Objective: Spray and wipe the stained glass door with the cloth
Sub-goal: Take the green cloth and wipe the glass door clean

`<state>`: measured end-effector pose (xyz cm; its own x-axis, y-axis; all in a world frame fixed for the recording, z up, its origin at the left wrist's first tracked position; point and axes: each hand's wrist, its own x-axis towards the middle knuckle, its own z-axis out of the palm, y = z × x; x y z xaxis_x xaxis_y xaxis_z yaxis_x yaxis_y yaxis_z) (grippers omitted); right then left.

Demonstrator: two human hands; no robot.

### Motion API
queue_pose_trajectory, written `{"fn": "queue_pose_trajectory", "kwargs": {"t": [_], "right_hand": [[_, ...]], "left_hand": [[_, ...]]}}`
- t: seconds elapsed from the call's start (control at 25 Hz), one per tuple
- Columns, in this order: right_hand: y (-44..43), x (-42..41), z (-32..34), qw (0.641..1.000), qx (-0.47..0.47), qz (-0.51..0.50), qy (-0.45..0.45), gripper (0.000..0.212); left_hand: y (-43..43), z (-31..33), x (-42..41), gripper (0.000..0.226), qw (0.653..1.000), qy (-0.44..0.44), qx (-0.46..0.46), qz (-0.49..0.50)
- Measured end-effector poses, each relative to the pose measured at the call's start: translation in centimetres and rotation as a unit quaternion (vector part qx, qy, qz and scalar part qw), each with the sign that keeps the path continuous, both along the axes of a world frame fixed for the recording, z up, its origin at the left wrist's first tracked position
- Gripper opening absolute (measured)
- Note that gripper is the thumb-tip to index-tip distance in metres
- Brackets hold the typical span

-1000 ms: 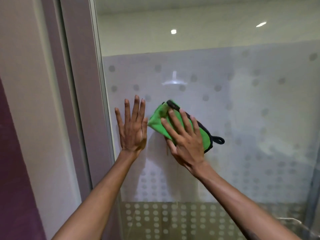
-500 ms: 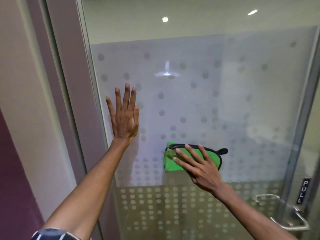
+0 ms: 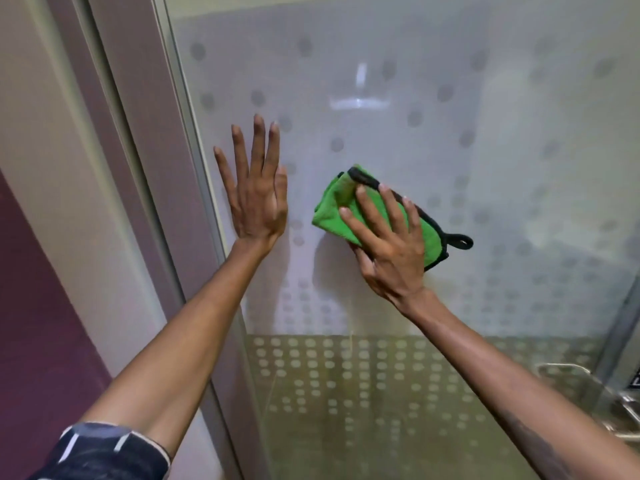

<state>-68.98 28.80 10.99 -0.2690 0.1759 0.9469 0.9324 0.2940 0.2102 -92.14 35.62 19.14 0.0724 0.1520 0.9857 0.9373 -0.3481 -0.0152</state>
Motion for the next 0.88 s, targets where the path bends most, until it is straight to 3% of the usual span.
{"fn": "queue_pose_trajectory", "kwargs": {"t": [0.2, 0.36, 0.52, 0.68, 0.88], "right_hand": [[-0.3, -1.1, -9.4, 0.982, -0.078, 0.028, -0.169, 0.06], [-1.5, 0.7, -15.1, 0.931, -0.148, 0.02, -0.334, 0.073], [-2.6, 4.8, -16.9, 0.883, -0.169, 0.023, -0.437, 0.058], [-4.1, 10.5, -17.3, 0.894, -0.163, -0.01, -0.418, 0.061], [-7.0, 19.7, -15.2, 0.959, -0.123, -0.121, -0.226, 0.087]], "left_hand": [[-0.1, -0.3, 0.7, 0.055, 1.0, -0.028, 0.0, -0.014], [-0.7, -1.2, 2.6, 0.055, 0.994, -0.105, -0.002, -0.014], [-1.2, -2.2, 3.4, 0.055, 0.989, -0.144, -0.001, -0.022], [-1.4, -2.1, 3.4, 0.055, 0.991, -0.134, 0.003, -0.023], [-1.5, -2.3, 3.5, 0.056, 0.99, -0.143, -0.002, -0.022]]}}
